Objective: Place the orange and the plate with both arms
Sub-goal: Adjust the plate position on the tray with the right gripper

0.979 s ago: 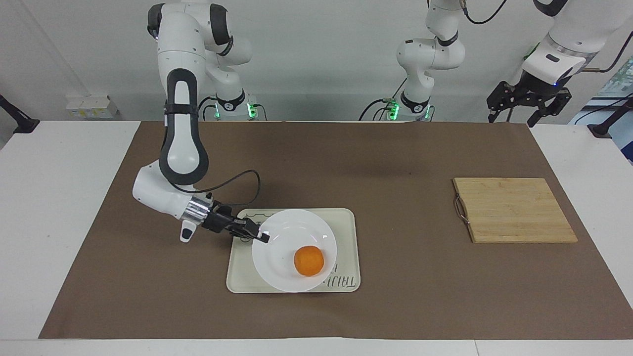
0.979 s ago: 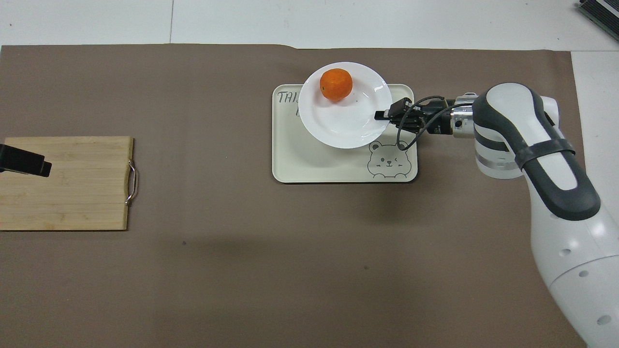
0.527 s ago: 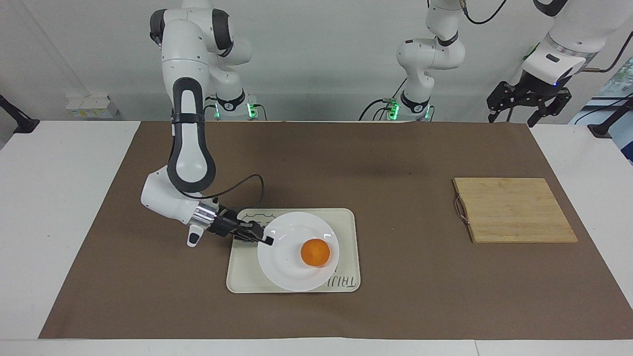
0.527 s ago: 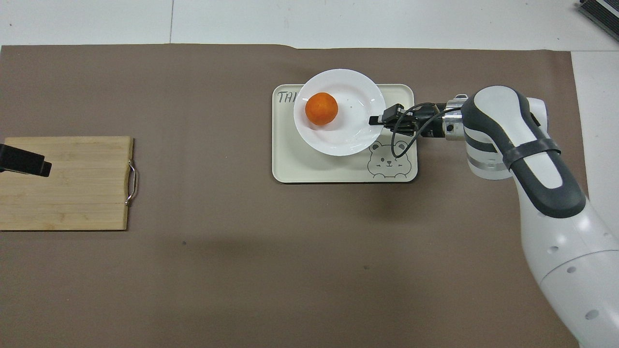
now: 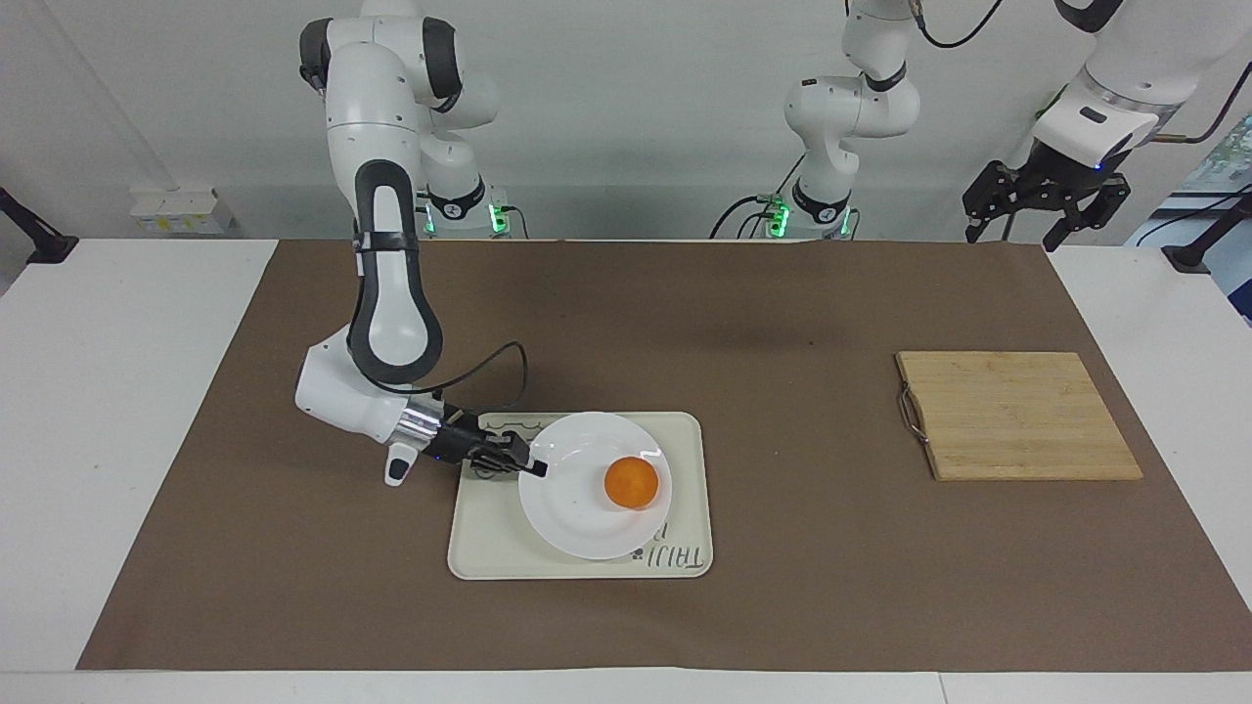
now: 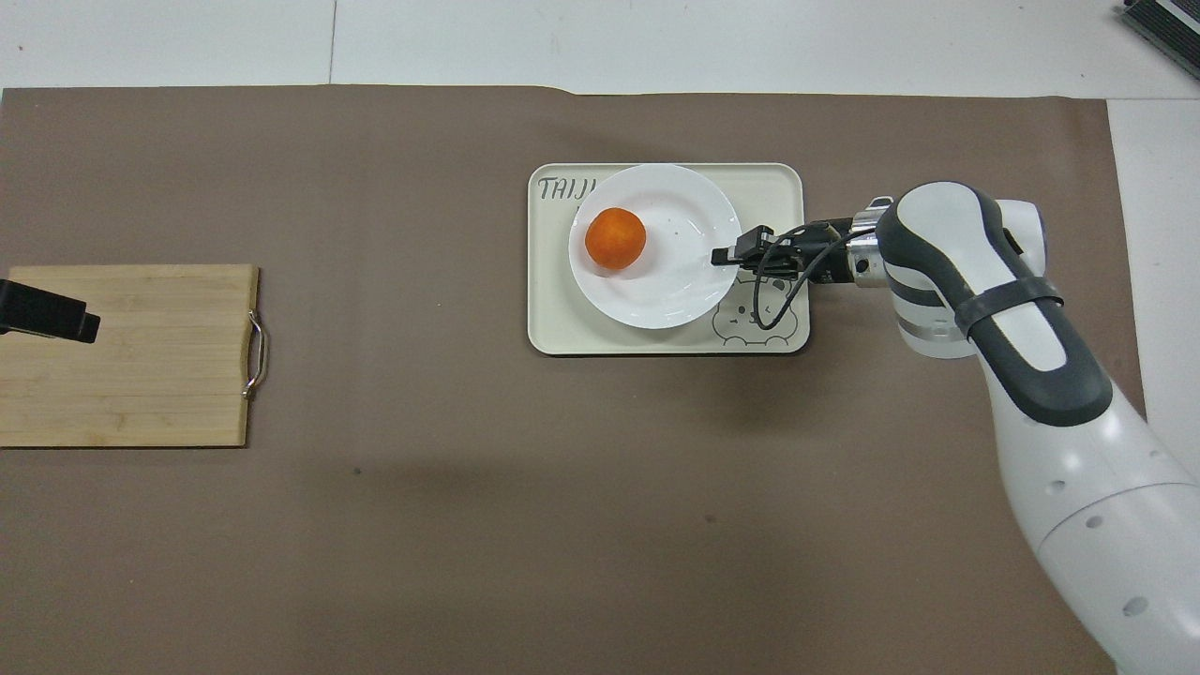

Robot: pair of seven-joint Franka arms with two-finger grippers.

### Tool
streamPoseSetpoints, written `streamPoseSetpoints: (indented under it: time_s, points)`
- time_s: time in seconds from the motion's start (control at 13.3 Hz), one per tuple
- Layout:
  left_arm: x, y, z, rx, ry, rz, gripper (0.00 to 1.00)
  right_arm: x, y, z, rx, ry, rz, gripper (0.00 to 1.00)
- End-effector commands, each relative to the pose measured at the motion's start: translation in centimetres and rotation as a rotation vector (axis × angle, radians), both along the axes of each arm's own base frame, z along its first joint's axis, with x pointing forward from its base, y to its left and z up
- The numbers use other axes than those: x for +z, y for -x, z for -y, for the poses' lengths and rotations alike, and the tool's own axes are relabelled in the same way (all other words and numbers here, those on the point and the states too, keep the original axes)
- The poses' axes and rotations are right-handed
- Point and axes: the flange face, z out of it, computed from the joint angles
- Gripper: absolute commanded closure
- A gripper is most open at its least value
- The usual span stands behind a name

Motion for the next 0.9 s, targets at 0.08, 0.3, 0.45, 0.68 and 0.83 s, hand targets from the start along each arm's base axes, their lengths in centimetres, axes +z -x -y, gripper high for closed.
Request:
streamPoseSetpoints:
  time_s: [0.08, 0.3, 0.45, 0.68, 0.83]
  points:
    - [0.2, 0.6, -0.3, 0.009, -0.015, -0.001, 0.0, -0.1, 0.6, 0.8, 0.037, 0.012, 0.016, 1.0]
    - [0.2, 0.6, -0.3, 0.009, -0.015, -0.001, 0.0, -0.2, 0.7, 1.2, 0.045, 0.026, 0.01, 1.0]
    - [0.2, 0.6, -0.3, 0.009, -0.015, -0.001, 0.0, -0.3, 0.8, 1.3, 0.062, 0.051, 0.006, 0.58]
    - [0.2, 0.6, -0.3, 0.009, -0.015, -0.001, 0.0, -0.2, 0.7, 1.7, 0.066, 0.062, 0.008, 0.01]
    - [0.2, 0.6, -0.3, 0.009, -0.015, -0.001, 0.0, 0.7, 0.6, 2.0, 0.055, 0.067, 0.014, 0.0]
